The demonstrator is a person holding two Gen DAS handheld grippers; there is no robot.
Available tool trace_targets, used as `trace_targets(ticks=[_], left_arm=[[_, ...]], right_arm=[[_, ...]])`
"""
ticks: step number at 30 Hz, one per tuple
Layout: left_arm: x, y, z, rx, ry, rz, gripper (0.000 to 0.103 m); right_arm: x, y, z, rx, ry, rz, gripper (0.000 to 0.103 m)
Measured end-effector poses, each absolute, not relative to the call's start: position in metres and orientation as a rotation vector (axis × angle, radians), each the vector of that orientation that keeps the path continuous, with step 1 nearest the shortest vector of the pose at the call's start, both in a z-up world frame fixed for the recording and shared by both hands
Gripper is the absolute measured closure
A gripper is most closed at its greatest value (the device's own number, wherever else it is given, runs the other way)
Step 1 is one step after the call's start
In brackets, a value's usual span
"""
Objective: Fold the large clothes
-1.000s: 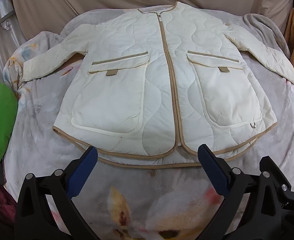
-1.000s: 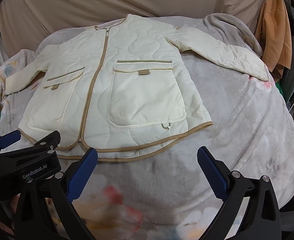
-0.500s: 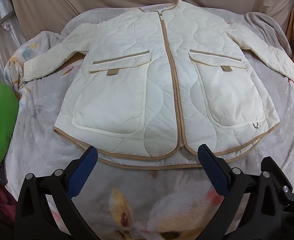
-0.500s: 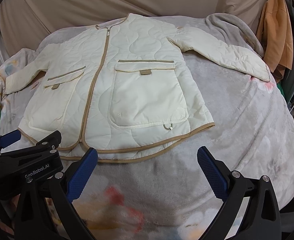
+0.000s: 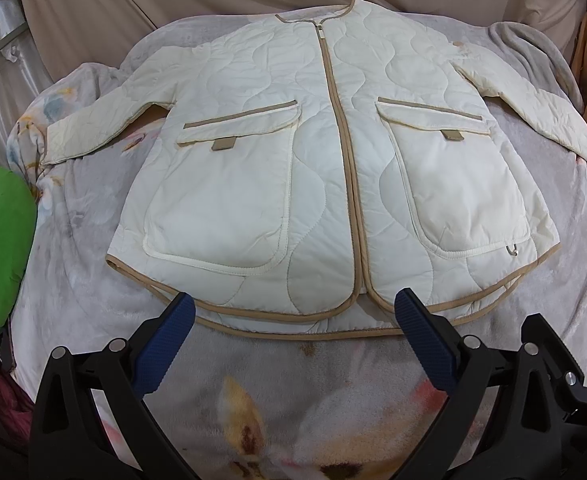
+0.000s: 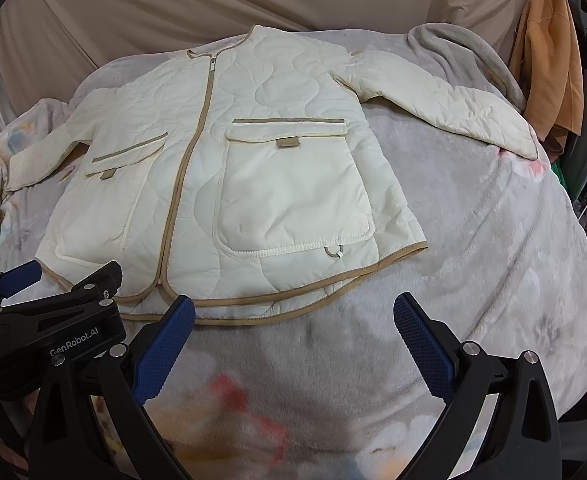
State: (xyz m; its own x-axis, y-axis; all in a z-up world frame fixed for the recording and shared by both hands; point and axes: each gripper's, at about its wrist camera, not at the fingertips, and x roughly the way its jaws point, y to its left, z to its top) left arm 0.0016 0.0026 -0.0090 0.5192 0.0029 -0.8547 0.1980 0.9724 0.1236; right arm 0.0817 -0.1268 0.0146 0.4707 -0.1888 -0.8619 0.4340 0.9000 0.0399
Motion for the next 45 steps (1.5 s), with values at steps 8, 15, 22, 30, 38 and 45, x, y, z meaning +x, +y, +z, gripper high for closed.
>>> trace_targets(ticks=[8, 15, 22, 30, 38, 45], left_arm=[[0.0026, 0.0032, -0.0103, 0.217, 1.022, -0.117, 0.005], [0.0023, 0.003, -0.0101, 0.216, 1.022, -0.118, 0.005], [0.0025, 0.0027, -0.01, 0.216, 1.023, -0.117, 0.006], [0.0026, 0.0031, -0.0109, 0.217, 1.024, -0.117, 0.006], [0.0025, 0.0033, -0.0114, 0.219, 1.025, -0.115, 0.006], [0.0031, 0.0054, -0.0163, 0.221, 1.038, -0.123, 0.005]], right_arm=[[0.0816, -0.127, 0.0138, 0.271, 1.015, -0.388, 0.005], [0.0811, -0.1267, 0.0131, 0.271, 1.015, -0.389, 0.005], [0.081, -0.1268, 0.0127, 0.272, 1.016, -0.389, 0.005], [0.0803, -0.1267, 0.0125, 0.272, 1.015, -0.39, 0.005], [0.0812, -0.1267, 0.0129, 0.272, 1.016, -0.389, 0.005], [0.0791, -0.1301, 0.0062, 0.281, 1.021, -0.374, 0.005]])
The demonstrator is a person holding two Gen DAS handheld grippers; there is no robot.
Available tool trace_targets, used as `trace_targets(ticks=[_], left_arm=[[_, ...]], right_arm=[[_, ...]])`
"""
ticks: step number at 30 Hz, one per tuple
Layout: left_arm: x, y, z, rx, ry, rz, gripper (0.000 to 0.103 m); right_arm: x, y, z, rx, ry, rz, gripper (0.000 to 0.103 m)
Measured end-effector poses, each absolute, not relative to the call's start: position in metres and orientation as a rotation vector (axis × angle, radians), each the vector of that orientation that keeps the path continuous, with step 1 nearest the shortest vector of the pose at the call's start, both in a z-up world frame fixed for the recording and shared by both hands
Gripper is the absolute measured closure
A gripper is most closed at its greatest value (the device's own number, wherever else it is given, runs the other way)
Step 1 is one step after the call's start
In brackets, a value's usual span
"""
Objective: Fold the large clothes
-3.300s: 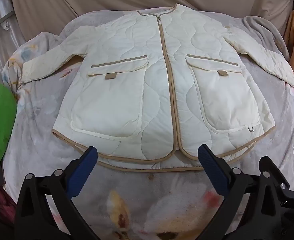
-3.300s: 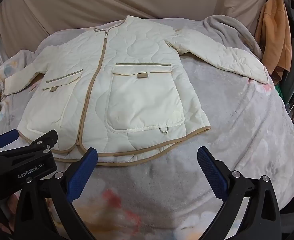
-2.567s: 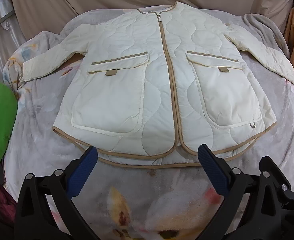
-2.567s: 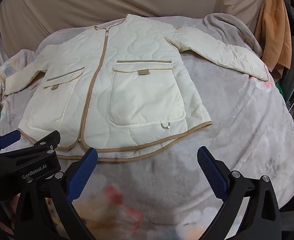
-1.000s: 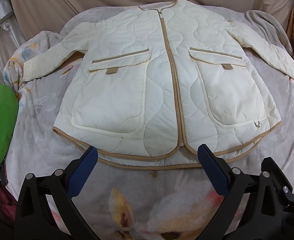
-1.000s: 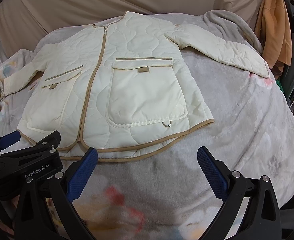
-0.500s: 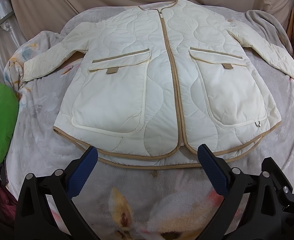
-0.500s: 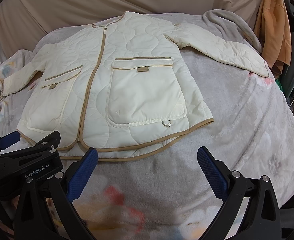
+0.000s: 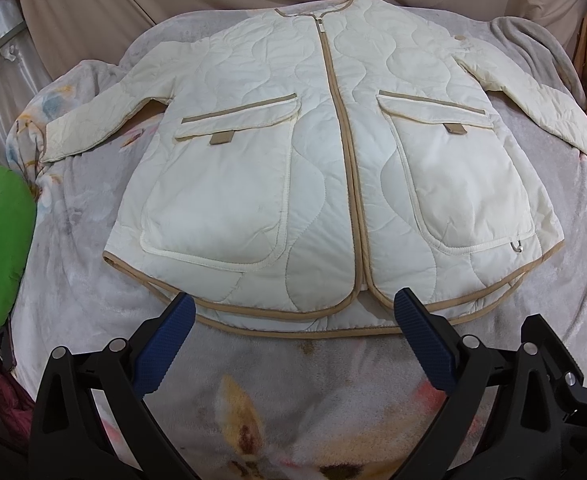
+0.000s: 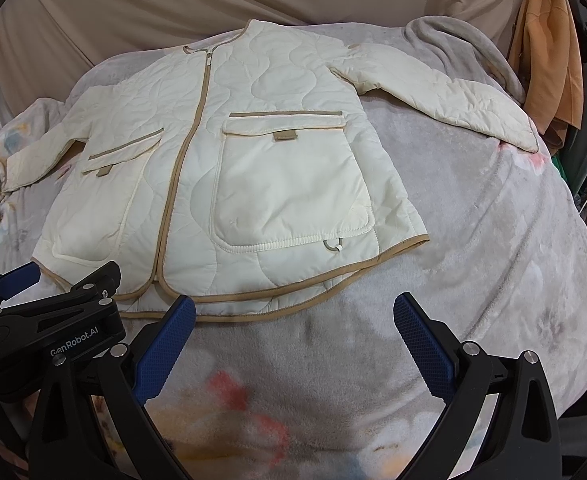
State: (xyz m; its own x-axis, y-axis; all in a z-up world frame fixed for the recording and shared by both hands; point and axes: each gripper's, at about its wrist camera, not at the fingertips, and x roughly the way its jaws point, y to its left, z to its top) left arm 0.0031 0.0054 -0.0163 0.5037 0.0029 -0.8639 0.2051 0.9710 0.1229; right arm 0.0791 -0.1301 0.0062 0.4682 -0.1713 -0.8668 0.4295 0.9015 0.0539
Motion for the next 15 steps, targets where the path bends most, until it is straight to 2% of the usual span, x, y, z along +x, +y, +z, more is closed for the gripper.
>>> trace_targets(ticks=[6, 15], left_arm=[[0.025, 0.017, -0.008, 0.147, 1.022, -0.097, 0.005], [0.093, 0.059, 0.014, 0.018, 0.946, 0.019, 0.005]], right_arm=[[0.088, -0.167, 0.007, 0.334, 0.969, -0.358, 0.005], [0.106, -0.375, 0.008, 0.569, 0.728, -0.547, 0.005]])
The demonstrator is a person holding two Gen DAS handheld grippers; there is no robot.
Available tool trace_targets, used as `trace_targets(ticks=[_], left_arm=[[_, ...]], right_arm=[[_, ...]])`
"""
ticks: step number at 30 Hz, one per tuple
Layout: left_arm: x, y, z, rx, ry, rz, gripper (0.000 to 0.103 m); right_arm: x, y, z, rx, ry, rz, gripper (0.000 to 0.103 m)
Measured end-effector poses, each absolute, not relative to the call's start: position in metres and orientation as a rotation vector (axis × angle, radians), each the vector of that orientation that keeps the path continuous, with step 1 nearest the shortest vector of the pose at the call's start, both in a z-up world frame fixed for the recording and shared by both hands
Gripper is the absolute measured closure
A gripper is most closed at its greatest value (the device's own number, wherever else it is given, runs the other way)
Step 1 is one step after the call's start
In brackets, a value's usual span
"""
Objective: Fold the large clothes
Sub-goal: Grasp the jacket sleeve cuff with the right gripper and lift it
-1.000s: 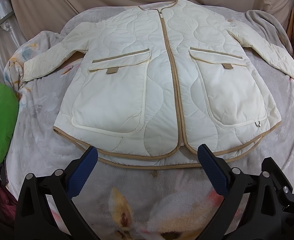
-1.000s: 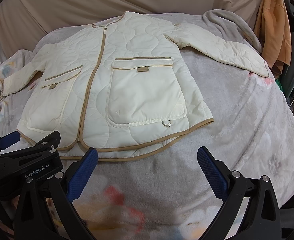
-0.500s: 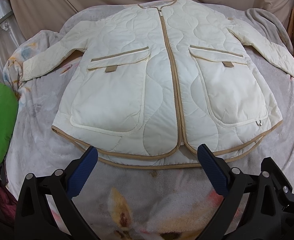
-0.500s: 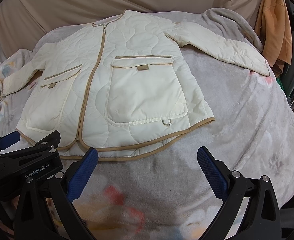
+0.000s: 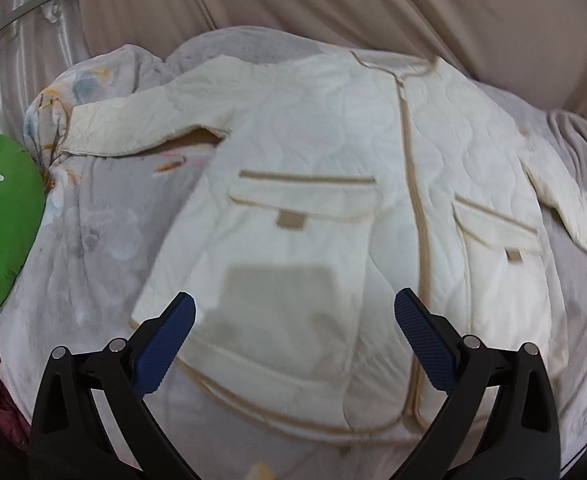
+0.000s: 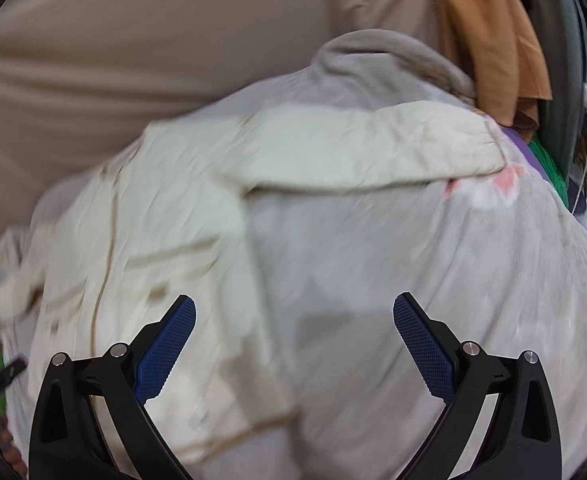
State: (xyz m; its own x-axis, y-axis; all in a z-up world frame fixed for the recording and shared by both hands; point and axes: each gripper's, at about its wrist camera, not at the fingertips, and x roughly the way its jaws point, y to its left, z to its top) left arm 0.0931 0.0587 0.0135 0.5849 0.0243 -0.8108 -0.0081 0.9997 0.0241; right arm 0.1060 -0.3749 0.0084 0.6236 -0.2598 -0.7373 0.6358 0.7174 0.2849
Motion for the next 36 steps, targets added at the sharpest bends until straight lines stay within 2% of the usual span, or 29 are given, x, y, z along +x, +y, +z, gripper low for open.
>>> trace_targets(ticks=[9, 12, 15, 18, 19, 20, 24, 28, 31, 33, 34, 36], left_arm=[[0.141, 0.088, 0.007, -0.117, 0.928, 0.128, 0.005], [0.15, 0.088, 0.003, -0.108, 0.932, 0.142, 0.005], [0.158, 0.087, -0.003, -0.097, 0.938, 0.148, 0.006], [0.164, 0.088, -0.006, -0.099, 0.941, 0.145, 0.006], [0.167, 0.088, -0.006, -0.101, 0.941, 0.141, 0.006], [0.17, 0.09, -0.005, -0.106, 0.938, 0.137, 0.006], [0.182, 0.096, 0.003, -0.13, 0.91, 0.123, 0.006], [0.198, 0.107, 0.019, -0.176, 0.87, 0.096, 0.006], [0.212, 0.115, 0.029, -0.223, 0.844, 0.055, 0.005], [0.223, 0.118, 0.029, -0.258, 0.851, 0.016, 0.005], [0.231, 0.119, 0.026, -0.285, 0.867, -0.014, 0.005], [0.245, 0.118, 0.017, -0.338, 0.901, -0.071, 0.005]], right_arm=[[0.107, -0.559, -0.056, 0.905, 0.537, -0.789, 0.005], [0.108, -0.589, -0.075, 0.959, 0.525, -0.845, 0.011], [0.12, -0.606, -0.091, 0.988, 0.556, -0.859, 0.033], [0.137, -0.61, -0.088, 0.986, 0.534, -0.85, 0.07], [0.149, -0.608, -0.08, 0.979, 0.522, -0.829, 0.085], [0.159, -0.604, -0.069, 0.965, 0.497, -0.806, 0.09], [0.232, -0.543, 0.012, 0.782, 0.379, -0.555, 0.092], [0.326, -0.412, 0.076, 0.56, 0.381, -0.16, 0.092], [0.386, -0.302, 0.066, 0.429, 0.485, 0.075, 0.09], [0.413, -0.245, 0.04, 0.372, 0.569, 0.155, 0.076], [0.423, -0.218, 0.022, 0.352, 0.621, 0.179, 0.064], [0.426, -0.184, 0.001, 0.309, 0.684, 0.192, 0.061]])
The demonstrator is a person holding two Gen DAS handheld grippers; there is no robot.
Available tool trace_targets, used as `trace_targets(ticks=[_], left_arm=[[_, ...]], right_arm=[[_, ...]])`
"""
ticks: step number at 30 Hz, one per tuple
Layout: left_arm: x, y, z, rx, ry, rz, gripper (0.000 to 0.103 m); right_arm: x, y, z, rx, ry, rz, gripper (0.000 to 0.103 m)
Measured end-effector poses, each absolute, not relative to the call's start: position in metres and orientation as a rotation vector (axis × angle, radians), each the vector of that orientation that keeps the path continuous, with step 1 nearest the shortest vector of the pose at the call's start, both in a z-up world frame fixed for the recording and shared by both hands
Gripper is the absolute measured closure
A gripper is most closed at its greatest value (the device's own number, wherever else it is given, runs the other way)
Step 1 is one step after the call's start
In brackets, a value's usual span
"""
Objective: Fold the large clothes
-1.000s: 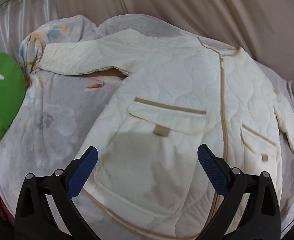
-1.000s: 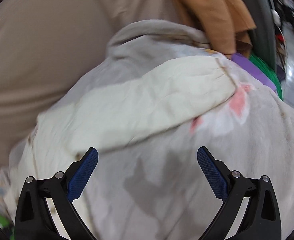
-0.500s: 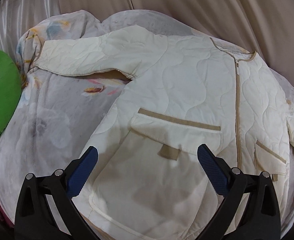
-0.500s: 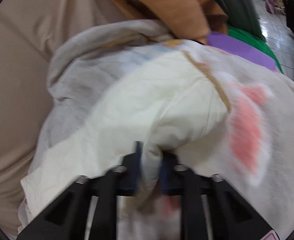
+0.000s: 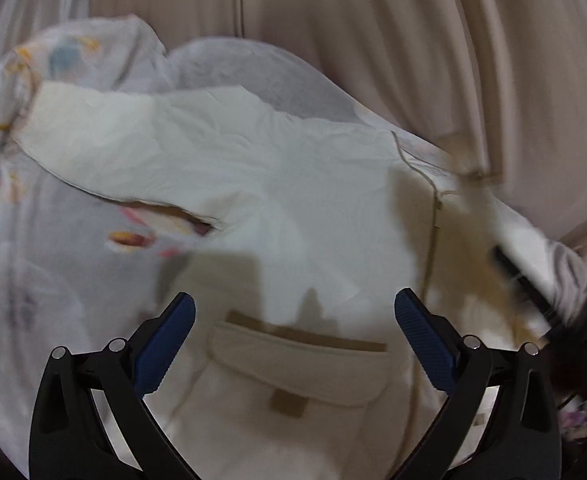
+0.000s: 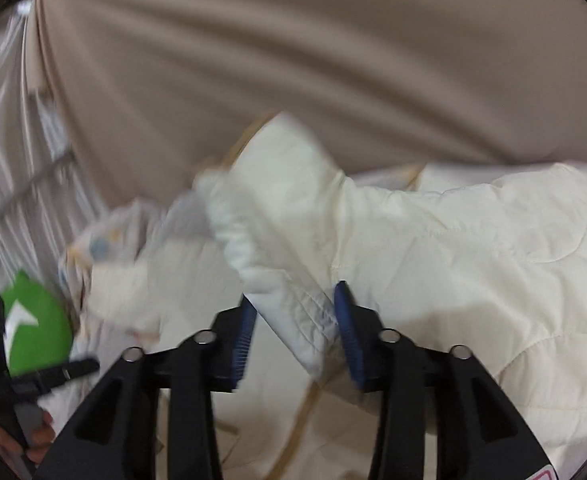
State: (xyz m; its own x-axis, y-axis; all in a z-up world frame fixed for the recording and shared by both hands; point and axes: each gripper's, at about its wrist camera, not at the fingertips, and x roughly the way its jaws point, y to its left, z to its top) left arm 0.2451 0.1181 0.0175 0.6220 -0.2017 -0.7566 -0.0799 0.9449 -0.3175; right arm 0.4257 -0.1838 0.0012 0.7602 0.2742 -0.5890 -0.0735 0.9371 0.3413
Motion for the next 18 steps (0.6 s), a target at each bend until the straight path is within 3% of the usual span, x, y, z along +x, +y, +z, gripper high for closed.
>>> trace_targets(ticks=[2, 5, 10, 11, 13, 15, 18], left_arm=[[0.26, 0.115, 0.006, -0.397, 0.933, -0.128, 0.005], [0.285, 0.098, -0.018, -0.465, 0.992, -0.207, 0.005], [0.324, 0.067, -0.064, -0.554, 1.101, -0.279, 0.006], [0.326, 0.064, -0.069, -0.562, 1.103, -0.27, 0.01], [0.328, 0.057, -0.074, -0.554, 1.081, -0.263, 0.021], [0.33, 0.05, -0.074, -0.506, 1.062, -0.272, 0.064], [0.34, 0.048, -0.068, -0.439, 1.041, -0.264, 0.092]], right_arm=[[0.41, -0.168, -0.009, 0.291, 0.699, 0.183, 0.059], [0.371, -0.185, -0.017, 0.364, 0.699, 0.118, 0.045], [0.309, -0.258, -0.037, 0.535, 0.74, -0.073, 0.044], [0.302, -0.269, -0.04, 0.559, 0.742, -0.105, 0.044], [0.288, -0.3, -0.05, 0.636, 0.737, -0.171, 0.044], [0.282, -0.326, -0.063, 0.734, 0.722, -0.214, 0.042], [0.284, -0.359, -0.087, 0.86, 0.732, -0.274, 0.041]])
